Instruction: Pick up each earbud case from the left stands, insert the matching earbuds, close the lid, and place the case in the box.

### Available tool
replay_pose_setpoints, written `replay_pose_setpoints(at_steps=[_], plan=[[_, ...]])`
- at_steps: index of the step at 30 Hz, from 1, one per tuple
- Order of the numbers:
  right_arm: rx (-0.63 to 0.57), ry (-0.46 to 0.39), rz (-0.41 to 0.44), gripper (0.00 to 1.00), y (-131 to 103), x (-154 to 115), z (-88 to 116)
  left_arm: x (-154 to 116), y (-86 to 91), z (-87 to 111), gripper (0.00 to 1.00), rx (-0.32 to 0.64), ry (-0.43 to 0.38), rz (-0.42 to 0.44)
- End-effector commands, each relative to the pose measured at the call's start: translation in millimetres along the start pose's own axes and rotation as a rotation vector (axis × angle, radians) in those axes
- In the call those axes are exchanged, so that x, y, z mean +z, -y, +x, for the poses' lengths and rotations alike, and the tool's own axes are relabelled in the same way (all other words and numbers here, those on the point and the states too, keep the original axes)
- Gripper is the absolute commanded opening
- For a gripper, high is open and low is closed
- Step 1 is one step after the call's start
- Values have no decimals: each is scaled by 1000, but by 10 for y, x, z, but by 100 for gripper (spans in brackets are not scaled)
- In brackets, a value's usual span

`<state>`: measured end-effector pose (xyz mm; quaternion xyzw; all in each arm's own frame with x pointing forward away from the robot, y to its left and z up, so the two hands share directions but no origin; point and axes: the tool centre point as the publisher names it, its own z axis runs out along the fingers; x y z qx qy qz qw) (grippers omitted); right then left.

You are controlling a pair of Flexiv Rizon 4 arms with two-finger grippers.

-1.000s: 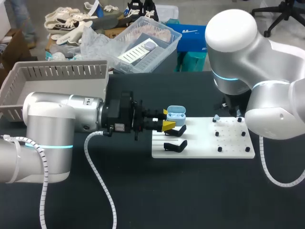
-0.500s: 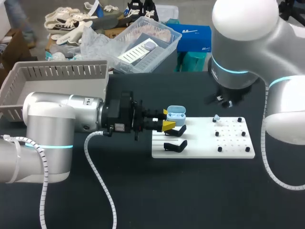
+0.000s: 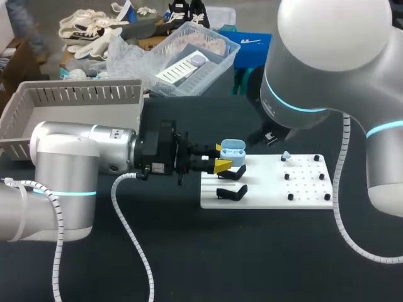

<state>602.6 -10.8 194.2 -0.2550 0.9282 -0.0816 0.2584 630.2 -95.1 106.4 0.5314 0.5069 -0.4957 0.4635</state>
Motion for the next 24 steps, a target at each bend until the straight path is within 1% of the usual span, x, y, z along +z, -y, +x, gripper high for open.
replay_pose_setpoints(at_steps=[1,6,11,15,17,18,24], plan=[[-7,-4,-23,0,-114,11,-19,5,-3,3,0,0,-1,-2],[-10,-5,-71,0,-275,-13,-81,5,-3,3,0,0,-1,-2],[-13,-3,-81,0,-399,-22,-141,5,-3,3,0,0,-1,-2],[-19,-2,-109,0,-478,-21,-201,5,-3,3,0,0,-1,-2],[-24,-18,-159,0,-500,2,-229,5,-3,3,0,0,-1,-2],[-22,-36,-229,0,-502,25,-235,5,-3,3,0,0,-1,-2],[-22,-36,-229,0,-502,25,-235,5,-3,3,0,0,-1,-2]])
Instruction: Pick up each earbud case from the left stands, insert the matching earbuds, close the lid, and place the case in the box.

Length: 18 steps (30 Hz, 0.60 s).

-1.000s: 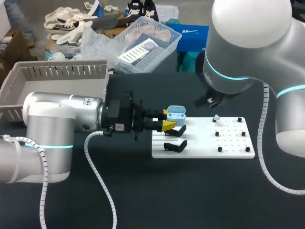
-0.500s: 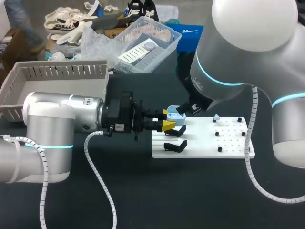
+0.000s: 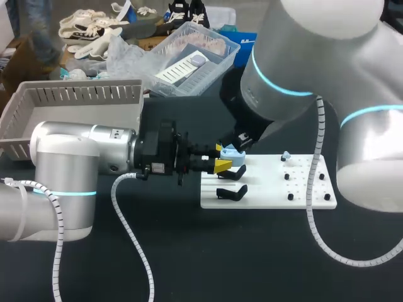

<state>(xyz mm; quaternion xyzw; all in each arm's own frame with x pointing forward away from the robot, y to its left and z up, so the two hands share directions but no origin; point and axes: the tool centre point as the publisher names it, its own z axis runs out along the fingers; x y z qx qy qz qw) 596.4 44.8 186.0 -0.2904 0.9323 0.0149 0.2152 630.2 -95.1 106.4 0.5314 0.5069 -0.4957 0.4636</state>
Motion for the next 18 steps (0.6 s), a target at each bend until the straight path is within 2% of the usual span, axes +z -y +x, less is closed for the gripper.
replay_pose_setpoints(at_steps=[1,11,15,18], plan=[[0,-9,-9,0,24,-8,-30,5,-3,3,0,0,-1,-2],[0,-9,-9,0,24,-8,-30,5,-3,3,0,0,-1,-2],[85,-43,24,0,26,-40,-82,5,-3,3,0,0,-1,-2],[218,-87,62,0,31,-78,-71,5,-3,3,0,0,-1,-2]])
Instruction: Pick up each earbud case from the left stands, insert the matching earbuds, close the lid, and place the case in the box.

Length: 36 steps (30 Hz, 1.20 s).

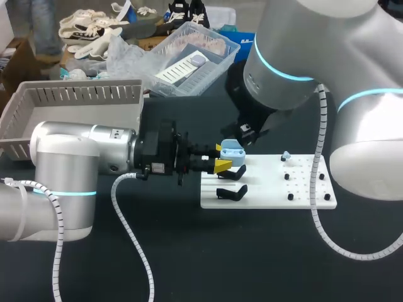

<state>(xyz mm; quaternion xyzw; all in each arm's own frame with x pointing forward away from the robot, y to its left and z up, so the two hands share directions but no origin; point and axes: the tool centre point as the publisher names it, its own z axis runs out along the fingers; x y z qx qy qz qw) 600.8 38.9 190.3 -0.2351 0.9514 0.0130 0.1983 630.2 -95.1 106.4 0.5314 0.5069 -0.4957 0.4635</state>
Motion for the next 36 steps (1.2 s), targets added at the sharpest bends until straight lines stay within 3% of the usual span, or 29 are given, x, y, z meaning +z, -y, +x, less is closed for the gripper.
replay_pose_setpoints(at_steps=[1,7,11,36], plan=[[124,-56,56,0,-45,-58,-42,4,-3,3,0,0,-1,-2],[232,-143,166,0,-11,-89,85,4,-3,3,0,0,-1,-2],[276,-169,195,0,-18,-122,152,4,-3,3,0,0,-1,-2],[282,-171,196,0,-22,-126,166,4,-3,3,0,0,-1,-2]])
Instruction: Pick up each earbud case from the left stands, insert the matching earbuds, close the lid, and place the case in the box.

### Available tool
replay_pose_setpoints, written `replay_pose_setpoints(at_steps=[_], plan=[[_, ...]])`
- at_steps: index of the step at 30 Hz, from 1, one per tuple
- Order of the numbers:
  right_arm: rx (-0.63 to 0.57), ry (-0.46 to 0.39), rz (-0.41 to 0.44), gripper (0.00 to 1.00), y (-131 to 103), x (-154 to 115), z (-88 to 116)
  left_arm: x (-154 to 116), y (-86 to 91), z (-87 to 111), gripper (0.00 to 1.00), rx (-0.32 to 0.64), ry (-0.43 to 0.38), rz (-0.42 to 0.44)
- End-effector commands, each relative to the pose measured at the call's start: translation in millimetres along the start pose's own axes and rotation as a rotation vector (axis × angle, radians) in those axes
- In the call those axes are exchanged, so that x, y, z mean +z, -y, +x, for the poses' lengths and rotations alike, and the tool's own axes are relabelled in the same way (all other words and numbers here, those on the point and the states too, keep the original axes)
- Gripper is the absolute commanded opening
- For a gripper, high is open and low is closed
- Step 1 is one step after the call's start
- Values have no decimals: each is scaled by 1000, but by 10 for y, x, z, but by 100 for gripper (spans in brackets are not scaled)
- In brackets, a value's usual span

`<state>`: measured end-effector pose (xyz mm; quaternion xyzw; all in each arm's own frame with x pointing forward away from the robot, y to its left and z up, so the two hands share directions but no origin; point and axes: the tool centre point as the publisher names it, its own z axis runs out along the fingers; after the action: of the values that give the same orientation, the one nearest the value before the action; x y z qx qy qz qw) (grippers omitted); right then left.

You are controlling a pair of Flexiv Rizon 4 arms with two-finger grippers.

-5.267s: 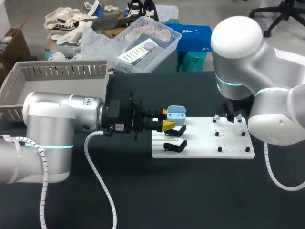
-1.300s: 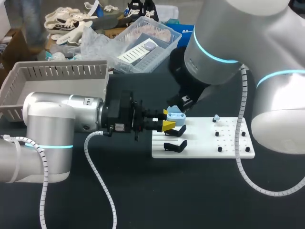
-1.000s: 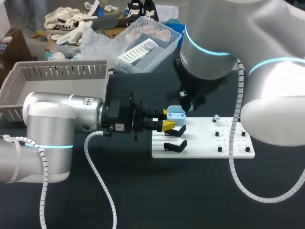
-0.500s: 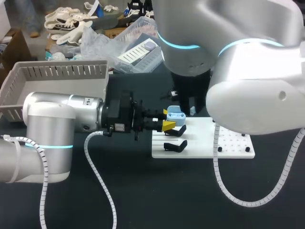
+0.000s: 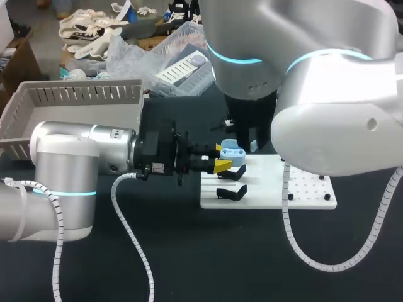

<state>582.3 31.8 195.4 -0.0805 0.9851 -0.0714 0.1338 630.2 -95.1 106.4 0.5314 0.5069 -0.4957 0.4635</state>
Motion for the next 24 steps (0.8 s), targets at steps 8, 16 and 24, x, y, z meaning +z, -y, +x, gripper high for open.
replay_pose_setpoints(at_steps=[8,16,24], plan=[[3,2,2,0,-3,-2,6,5,-3,3,0,0,-1,-2],[415,92,164,0,73,208,-124,5,-3,3,0,0,-1,-2],[670,18,224,0,92,272,-147,5,-3,3,0,0,-1,-2]])
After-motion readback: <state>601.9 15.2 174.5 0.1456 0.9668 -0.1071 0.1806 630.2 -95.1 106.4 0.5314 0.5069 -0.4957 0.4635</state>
